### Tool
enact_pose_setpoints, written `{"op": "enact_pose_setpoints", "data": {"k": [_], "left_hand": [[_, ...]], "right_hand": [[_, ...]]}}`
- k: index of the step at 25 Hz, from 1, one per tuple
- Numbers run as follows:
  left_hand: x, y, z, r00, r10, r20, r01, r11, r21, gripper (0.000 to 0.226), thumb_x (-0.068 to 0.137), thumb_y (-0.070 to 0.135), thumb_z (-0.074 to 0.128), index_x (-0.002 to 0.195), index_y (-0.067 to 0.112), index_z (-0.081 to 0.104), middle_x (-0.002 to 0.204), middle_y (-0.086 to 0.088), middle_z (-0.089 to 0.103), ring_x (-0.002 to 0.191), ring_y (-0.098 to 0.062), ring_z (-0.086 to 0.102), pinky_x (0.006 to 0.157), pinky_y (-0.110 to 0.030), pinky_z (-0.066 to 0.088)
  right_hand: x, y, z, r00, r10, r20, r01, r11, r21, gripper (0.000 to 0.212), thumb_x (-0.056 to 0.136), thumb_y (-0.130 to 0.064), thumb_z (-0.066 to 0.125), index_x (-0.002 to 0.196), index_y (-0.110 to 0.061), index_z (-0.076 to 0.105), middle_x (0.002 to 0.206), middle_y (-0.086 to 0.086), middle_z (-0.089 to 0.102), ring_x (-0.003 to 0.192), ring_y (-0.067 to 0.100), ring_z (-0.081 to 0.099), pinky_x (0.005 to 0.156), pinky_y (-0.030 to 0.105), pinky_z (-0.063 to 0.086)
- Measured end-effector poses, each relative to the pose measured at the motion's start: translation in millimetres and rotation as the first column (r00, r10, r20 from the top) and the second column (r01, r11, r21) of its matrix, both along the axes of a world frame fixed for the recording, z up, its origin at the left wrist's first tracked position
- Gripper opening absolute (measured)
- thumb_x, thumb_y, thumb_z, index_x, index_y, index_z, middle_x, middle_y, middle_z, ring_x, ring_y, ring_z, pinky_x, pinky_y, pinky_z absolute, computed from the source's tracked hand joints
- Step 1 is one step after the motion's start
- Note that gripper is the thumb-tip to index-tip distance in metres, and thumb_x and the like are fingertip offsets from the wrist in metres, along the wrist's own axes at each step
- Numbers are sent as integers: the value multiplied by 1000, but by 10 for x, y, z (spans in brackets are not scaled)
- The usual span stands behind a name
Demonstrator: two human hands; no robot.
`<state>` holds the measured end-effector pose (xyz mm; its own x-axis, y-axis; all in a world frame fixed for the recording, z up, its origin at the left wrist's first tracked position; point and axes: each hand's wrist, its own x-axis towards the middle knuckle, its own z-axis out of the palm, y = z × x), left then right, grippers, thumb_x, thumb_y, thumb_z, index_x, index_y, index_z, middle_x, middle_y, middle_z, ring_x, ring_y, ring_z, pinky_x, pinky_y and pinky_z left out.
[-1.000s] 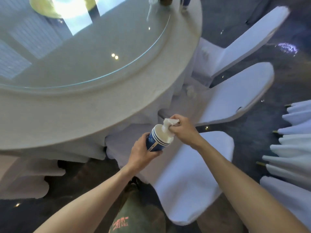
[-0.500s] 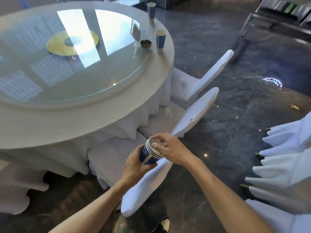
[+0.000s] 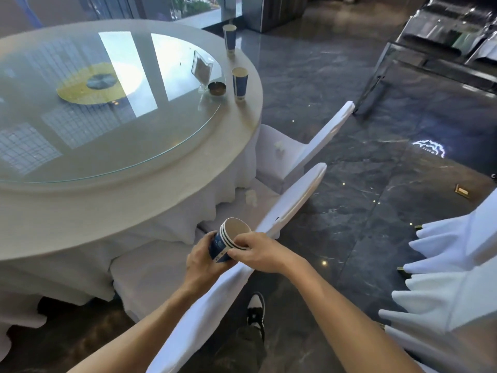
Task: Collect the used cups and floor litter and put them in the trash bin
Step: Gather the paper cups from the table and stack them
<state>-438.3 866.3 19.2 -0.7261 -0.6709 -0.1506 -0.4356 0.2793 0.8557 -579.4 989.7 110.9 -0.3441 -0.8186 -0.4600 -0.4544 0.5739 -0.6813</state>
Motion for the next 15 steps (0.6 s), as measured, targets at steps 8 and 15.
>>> {"op": "enact_pose_setpoints", "data": {"k": [8, 15], "left_hand": [[-1321, -334, -353, 983, 180, 23, -181, 979, 89, 79, 57, 56, 90, 127, 36, 55, 116, 8, 69, 105, -17, 68, 91, -49, 59], [-2070, -642, -269, 942, 318, 103, -328, 939, 100, 85, 54, 49, 83, 127, 22, 51, 116, -1, 61, 105, -25, 63, 89, -47, 56]], "right_hand": [[-1482, -326, -41, 999, 33, -30, -32, 999, 17, 37, 99, -39, 57, 131, -23, 68, 132, -3, 69, 117, 15, 63, 102, 41, 54], [-2644, -888, -273, 931, 248, -268, -231, 968, 94, 52, 102, -40, 55, 150, -22, 50, 151, 1, 50, 138, 22, 48, 111, 35, 41]]}}
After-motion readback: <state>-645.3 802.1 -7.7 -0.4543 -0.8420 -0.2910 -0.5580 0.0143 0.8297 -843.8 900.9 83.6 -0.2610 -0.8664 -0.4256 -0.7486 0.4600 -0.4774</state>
